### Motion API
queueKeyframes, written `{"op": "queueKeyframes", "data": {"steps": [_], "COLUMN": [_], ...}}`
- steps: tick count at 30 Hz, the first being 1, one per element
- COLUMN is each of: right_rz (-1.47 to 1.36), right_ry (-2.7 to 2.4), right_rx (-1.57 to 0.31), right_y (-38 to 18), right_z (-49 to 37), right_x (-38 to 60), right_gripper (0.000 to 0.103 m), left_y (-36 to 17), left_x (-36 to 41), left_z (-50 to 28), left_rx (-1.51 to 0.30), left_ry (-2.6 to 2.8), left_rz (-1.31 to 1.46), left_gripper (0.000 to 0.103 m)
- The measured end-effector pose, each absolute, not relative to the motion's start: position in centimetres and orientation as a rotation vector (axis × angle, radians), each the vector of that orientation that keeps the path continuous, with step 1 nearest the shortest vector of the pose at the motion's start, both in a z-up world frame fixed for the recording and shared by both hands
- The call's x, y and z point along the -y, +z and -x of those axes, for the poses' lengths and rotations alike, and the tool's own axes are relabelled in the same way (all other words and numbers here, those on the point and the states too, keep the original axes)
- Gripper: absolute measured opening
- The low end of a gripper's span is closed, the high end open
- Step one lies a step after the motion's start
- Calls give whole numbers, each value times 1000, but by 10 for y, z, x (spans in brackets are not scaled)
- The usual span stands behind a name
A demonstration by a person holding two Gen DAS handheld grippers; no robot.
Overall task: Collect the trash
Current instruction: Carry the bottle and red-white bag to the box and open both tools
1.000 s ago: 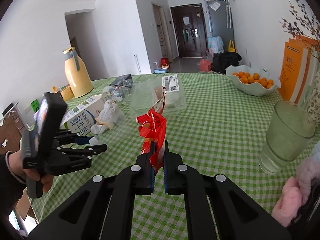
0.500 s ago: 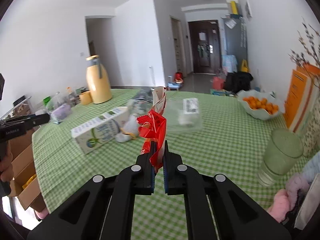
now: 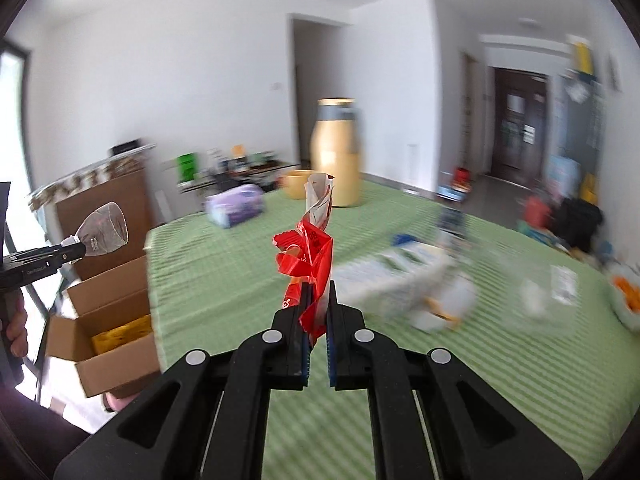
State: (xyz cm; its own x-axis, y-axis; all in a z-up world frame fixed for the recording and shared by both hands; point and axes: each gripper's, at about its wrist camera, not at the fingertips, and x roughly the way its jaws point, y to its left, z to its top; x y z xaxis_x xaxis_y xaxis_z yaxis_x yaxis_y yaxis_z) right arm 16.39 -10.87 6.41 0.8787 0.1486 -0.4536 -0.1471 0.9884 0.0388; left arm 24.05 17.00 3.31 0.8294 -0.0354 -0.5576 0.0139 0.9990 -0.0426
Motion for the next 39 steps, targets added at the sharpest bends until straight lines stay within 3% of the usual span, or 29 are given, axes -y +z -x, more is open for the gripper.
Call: {"op": "queueKeyframes", "data": {"steps": [6,12,24,25,26,28,33,39], "right_rz": [54,58,466,505,566,644,572,494], "right_ry": [467,803,1075,1064,1028,898,840,823], "right_rx": [-543,-745,-994,-1000,-1012,-976,-937,-910], "right_y": [58,16,-80,-89,-99,-105,-89,-67], "right_z": [-225,-296,-351,-353,-358,-364,-375,-383], "right_x": [-3,-135,-305,-310,-316,-317,-302,-280], "right_gripper": [6,6,9,14,32,55,61,62], "left_y": [6,-54,-146,-152,-157,-168,-176,-158], "left_x": [-287,-365,-393,-392,-392,-392,-390,-392], "left_z": [-221,-225,-264,-269,-273,-284,-299,-300], "left_rx": [-640,-779,-985,-999,-1004,-1022,-1018,-971], "left_ry": [155,248,225,206,205,185,212,226], "left_rz": [139,244,333,329,323,309,288,307], "left_gripper": [30,30,31,31,31,31,60,62]}}
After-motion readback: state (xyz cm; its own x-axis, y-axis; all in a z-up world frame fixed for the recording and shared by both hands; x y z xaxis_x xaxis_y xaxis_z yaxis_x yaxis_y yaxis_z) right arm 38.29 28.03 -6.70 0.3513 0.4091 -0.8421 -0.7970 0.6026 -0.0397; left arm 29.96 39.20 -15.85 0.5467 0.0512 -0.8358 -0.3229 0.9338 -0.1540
